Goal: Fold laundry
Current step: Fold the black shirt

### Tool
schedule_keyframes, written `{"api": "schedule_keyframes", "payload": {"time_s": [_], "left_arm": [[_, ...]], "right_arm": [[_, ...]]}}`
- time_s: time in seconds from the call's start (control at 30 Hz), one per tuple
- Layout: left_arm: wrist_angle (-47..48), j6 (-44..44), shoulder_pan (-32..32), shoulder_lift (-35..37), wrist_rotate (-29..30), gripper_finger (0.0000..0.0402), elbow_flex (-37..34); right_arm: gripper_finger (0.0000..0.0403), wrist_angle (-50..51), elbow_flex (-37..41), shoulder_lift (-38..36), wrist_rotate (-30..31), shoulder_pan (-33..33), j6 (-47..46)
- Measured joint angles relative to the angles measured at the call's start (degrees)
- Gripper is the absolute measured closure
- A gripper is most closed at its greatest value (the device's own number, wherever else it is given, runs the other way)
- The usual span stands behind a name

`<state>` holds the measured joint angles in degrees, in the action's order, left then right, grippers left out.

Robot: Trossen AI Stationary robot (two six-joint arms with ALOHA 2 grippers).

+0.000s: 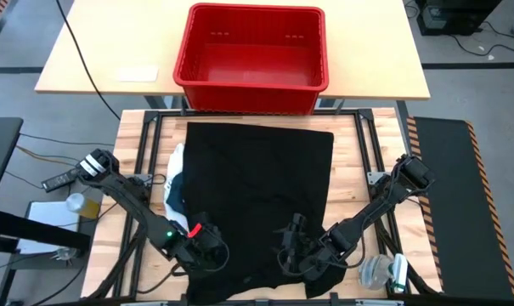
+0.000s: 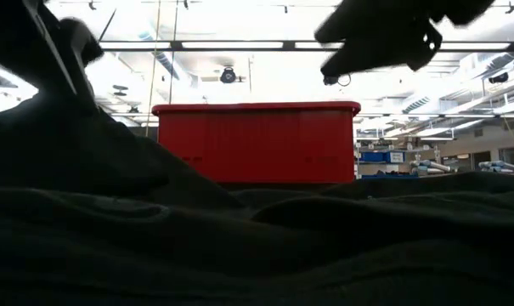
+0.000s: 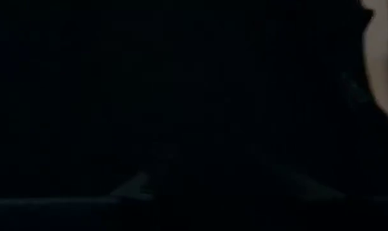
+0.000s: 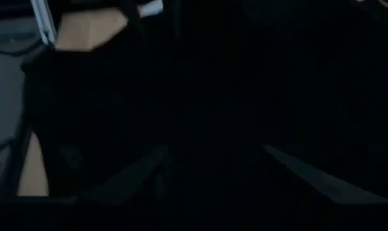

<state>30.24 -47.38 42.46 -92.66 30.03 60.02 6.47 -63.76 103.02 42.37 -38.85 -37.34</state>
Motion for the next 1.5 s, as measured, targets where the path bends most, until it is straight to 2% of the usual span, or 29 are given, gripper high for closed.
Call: {"api": "schedule_keyframes", "payload": {"time_s": [0.2, 0.33, 0.47, 0.63, 0.77, 0.93, 1.17, 1.33, 1.5], "left_arm": [[16.3, -5.5, -0.4, -0.2, 5.2, 0.0260, 6.0], [19.7, -7.3, -2.7, -0.2, 6.8, 0.0260, 6.2], [19.0, -7.2, -5.7, -0.3, 6.0, 0.0255, 6.1], [19.2, -7.0, -8.2, -0.3, 2.4, 0.0246, 6.1], [19.2, -5.6, -9.0, -0.3, -1.7, 0.0244, 6.1], [18.8, -5.1, -8.8, -1.6, -2.3, 0.0244, 6.1], [15.1, 2.0, -8.9, -5.5, -4.3, 0.0246, 6.1], [16.1, 1.9, -8.9, -5.6, -4.0, 0.0268, 6.1], [15.8, 4.0, -8.2, -5.4, -1.4, 0.0325, 6.1]], "right_arm": [[0.0155, 0.0, 0.3, 0.0, 0.1, -0.1, 1.6], [0.0155, -0.1, 0.3, 0.0, 0.2, 0.0, 2.5], [0.0155, -0.3, 0.3, 0.0, 0.2, -0.2, 3.0], [0.0155, -0.4, 0.3, 0.0, 0.2, -0.8, 3.3], [0.0155, -0.4, 0.3, 0.0, 0.1, -1.0, 3.5], [0.0155, -0.4, 0.3, 0.0, 0.2, -1.0, 3.5], [0.0155, -0.4, 0.3, 0.0, 0.1, -1.0, 3.5], [0.0155, -0.4, 0.3, 0.0, 0.1, -1.0, 3.5], [0.0155, -0.4, 0.3, 0.0, 0.1, -1.0, 3.5]]}}
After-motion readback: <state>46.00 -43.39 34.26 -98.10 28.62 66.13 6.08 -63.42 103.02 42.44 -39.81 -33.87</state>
